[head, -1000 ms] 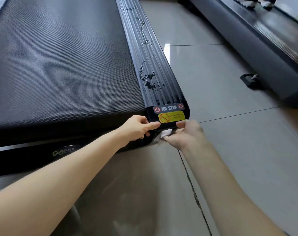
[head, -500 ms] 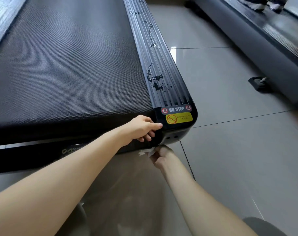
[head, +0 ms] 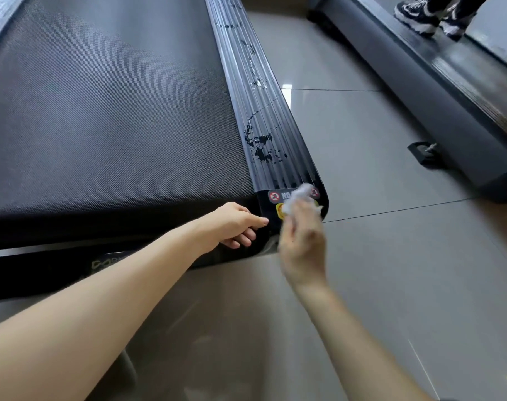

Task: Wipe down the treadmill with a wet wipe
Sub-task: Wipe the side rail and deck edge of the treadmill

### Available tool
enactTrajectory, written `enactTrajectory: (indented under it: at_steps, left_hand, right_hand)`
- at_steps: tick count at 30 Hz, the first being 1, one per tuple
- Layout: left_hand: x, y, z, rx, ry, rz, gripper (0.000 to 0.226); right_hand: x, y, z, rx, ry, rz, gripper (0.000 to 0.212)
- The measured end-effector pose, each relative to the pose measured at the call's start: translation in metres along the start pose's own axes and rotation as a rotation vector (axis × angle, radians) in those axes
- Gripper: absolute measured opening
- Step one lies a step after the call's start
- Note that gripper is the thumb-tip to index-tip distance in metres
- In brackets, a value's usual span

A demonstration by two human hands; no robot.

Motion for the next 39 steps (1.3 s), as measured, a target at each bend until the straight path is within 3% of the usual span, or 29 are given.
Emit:
enactTrajectory:
  at_steps: [3, 7, 9, 13, 19, 24, 29, 31, 34, 39]
  left_hand:
    - [0.001, 0.011, 0.001, 0.067, 0.009, -0.033, 0.018]
    - [-0.013, 0.035, 0.008, 0.207, -0.084, -0.301, 0.019]
    - [-0.016, 0.043, 0.009, 0.265, -0.127, -0.419, 0.019]
    - [-0.014, 0.047, 0.008, 0.259, -0.156, -0.417, 0.020]
    - [-0.018, 0.045, 0.009, 0.212, -0.150, -0.518, 0.027]
    - [-0.032, 0.055, 0.010, 0.199, -0.182, -0.749, 0.008]
    - [-0.038, 0.062, 0.013, 0.222, -0.240, -0.781, 0.013]
    - [-0.038, 0.063, 0.014, 0.216, -0.243, -0.781, 0.015]
    - [-0.037, 0.060, 0.016, 0.212, -0.251, -0.785, 0.010]
    - [-0.033, 0.049, 0.016, 0.180, -0.294, -0.764, 0.007]
  right_hand:
    - [-0.028, -0.029, 0.034, -0.259, 0.301, 0.188, 0.054]
    - [-0.024, -0.025, 0.031, -0.364, 0.583, 0.296, 0.054]
    - [-0.007, -0.014, 0.015, -0.312, 0.552, 0.335, 0.056]
    - [0.002, -0.002, 0.012, -0.270, 0.322, 0.359, 0.071]
    - [-0.014, -0.023, 0.042, -0.329, 0.582, 0.511, 0.065]
    - [-0.020, -0.042, 0.069, -0.454, 0.585, 0.708, 0.064]
    - [-0.028, -0.057, 0.096, -0.547, 0.451, 0.589, 0.085]
    - [-0.032, -0.058, 0.113, -0.626, 0.525, 0.484, 0.087]
    - [-0.022, -0.050, 0.112, -0.584, 0.631, 0.394, 0.063]
    - [-0.012, -0.037, 0.088, -0.430, 0.546, 0.380, 0.057]
Point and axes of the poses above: each hand's wrist, its own z-axis away from the middle knuckle, its own y-axis out of the back of the hand, x = y × z, the point moved 2 cm from there along -z, towards the middle knuckle, and after that the axes turned 11 degrees about x, right-handed, at the moved point
